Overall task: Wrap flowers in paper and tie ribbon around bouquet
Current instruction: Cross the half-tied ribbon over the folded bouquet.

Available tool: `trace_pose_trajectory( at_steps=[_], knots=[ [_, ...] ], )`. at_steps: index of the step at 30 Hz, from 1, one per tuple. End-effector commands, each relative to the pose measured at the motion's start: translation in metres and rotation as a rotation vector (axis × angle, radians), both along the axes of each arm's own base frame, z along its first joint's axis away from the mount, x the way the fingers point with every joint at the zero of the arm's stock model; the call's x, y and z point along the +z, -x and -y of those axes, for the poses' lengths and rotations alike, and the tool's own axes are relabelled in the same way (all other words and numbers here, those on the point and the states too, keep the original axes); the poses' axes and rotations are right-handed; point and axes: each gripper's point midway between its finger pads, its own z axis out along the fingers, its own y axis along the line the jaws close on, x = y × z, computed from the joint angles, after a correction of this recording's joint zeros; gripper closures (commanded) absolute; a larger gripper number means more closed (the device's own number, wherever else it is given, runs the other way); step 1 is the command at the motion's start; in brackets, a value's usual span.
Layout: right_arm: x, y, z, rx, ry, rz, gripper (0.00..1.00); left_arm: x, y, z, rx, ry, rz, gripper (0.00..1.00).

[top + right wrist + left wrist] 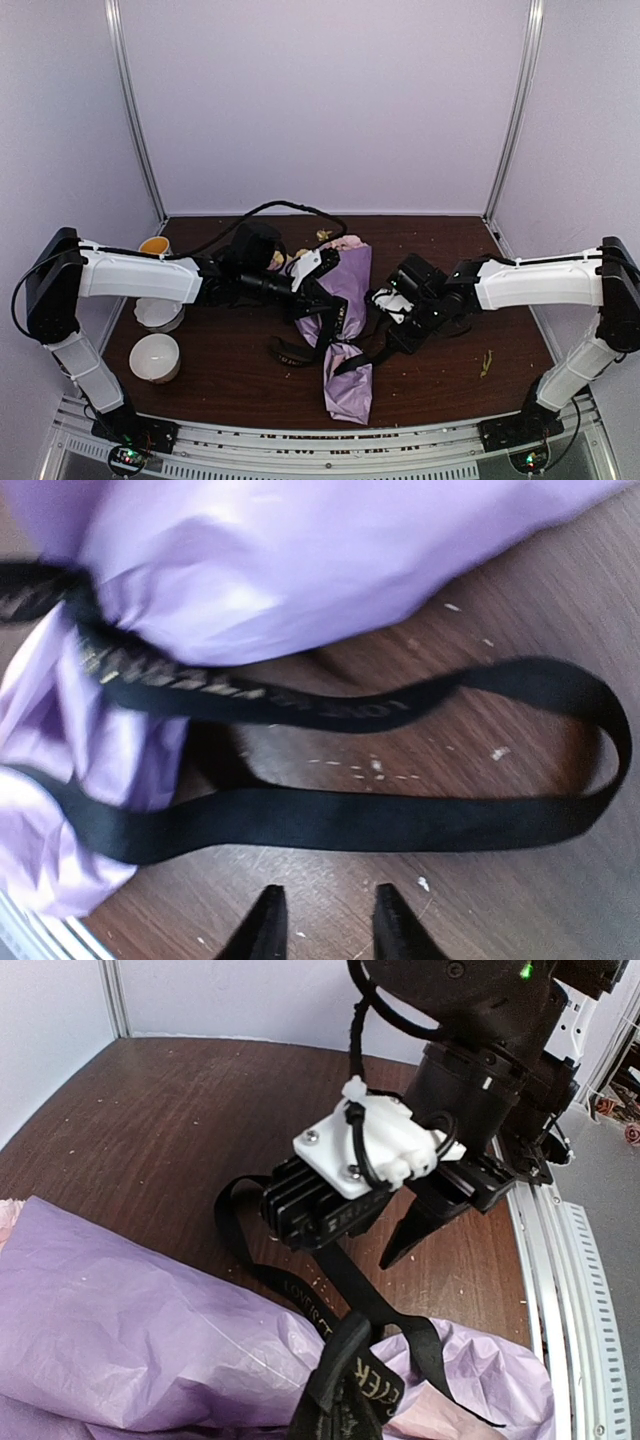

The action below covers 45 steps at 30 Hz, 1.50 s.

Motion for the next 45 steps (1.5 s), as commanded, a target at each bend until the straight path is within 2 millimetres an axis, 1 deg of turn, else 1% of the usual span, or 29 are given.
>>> trace_pose_trajectory(
  at_steps=[1,4,7,9,12,15,16,17,20,22,26,30,34,36,38,39,42,45],
  knots=[
    [0.002,0.022,-0.013,0.105,-0.066,-0.029,0.66,0.017,-0.001,0.0,-0.001,0.031,0.05,1.0],
    [-0.016,0.03,-0.006,0.093,-0.012,-0.082,0.64,0.018,-0.002,0.0,0.005,0.032,0.049,1.0],
    [-0.025,0.034,-0.001,0.11,0.05,-0.08,0.57,0.017,-0.002,0.001,0.001,0.034,0.048,1.0],
    [-0.028,0.034,-0.003,0.137,0.081,-0.048,0.52,0.016,-0.002,0.001,0.0,0.028,0.047,1.0],
    [-0.03,0.03,-0.01,0.169,0.103,0.001,0.47,0.015,-0.002,0.002,-0.003,0.021,0.044,1.0],
    [-0.025,0.02,-0.015,0.186,0.113,0.059,0.44,0.014,-0.001,0.003,-0.011,0.021,0.036,1.0],
    [-0.024,0.02,-0.019,0.192,0.097,0.057,0.42,0.014,-0.001,0.004,-0.013,0.021,0.034,1.0],
    [-0.023,0.021,-0.021,0.204,0.1,0.049,0.42,0.013,-0.001,0.004,-0.013,0.019,0.03,1.0],
    [-0.03,0.021,-0.023,0.211,0.125,0.024,0.4,0.013,-0.001,0.004,-0.014,0.014,0.028,1.0],
    [-0.033,0.018,-0.025,0.205,0.141,0.021,0.4,0.013,-0.001,0.004,-0.015,0.015,0.03,1.0],
    [-0.032,0.014,-0.038,0.215,0.103,0.028,0.4,0.013,-0.001,0.004,-0.016,0.012,0.03,1.0],
    [-0.036,0.012,-0.043,0.233,0.11,0.025,0.41,0.012,-0.001,0.002,-0.011,0.006,0.031,1.0],
    [-0.037,0.008,-0.056,0.253,0.073,0.034,0.45,0.012,-0.002,0.001,-0.006,0.003,0.035,1.0],
    [-0.04,0.008,-0.059,0.26,0.067,0.023,0.48,0.013,-0.002,0.001,-0.007,0.003,0.036,1.0],
    [-0.043,0.007,-0.059,0.26,0.068,0.011,0.54,0.014,-0.002,0.001,-0.006,0.005,0.037,1.0],
    [-0.044,0.007,-0.059,0.261,0.063,0.005,0.58,0.014,-0.002,0.001,-0.006,0.005,0.037,1.0],
    [-0.045,0.008,-0.058,0.265,0.043,-0.004,0.75,0.013,-0.002,0.001,-0.005,0.001,0.038,1.0],
    [-0.043,0.004,-0.053,0.244,0.021,0.003,0.87,0.012,-0.002,0.001,-0.006,-0.004,0.036,1.0]
  ],
)
